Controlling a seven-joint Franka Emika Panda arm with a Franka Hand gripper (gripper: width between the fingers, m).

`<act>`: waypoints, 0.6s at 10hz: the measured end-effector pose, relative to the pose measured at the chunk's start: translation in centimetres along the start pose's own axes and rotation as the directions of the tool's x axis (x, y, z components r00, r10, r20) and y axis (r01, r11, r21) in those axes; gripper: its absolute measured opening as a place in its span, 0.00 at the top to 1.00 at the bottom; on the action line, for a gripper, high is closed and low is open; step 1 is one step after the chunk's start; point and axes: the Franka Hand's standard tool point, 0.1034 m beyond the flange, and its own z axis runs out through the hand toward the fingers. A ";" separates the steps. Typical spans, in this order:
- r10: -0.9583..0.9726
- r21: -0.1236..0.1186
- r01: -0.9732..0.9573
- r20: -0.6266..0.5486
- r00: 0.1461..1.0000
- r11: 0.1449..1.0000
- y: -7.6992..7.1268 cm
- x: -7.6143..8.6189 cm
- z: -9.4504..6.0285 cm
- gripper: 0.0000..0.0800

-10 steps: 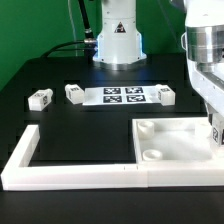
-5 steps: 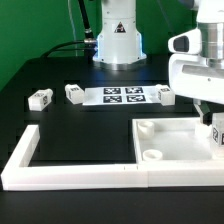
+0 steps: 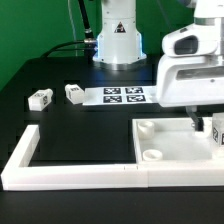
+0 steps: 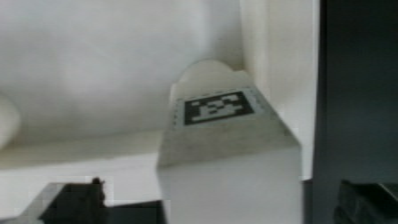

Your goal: Assemble square table

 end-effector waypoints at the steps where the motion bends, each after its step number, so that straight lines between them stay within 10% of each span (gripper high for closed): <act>1: 0.015 0.000 -0.015 0.000 1.000 1.000 0.0 0.0 0.0 0.19; 6: 0.264 -0.005 -0.264 0.000 0.965 0.965 0.5 0.0 0.1 0.63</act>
Offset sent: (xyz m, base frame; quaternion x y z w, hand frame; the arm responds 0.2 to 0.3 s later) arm 0.0000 0.0000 0.0000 0.0000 0.0000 0.0650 0.9979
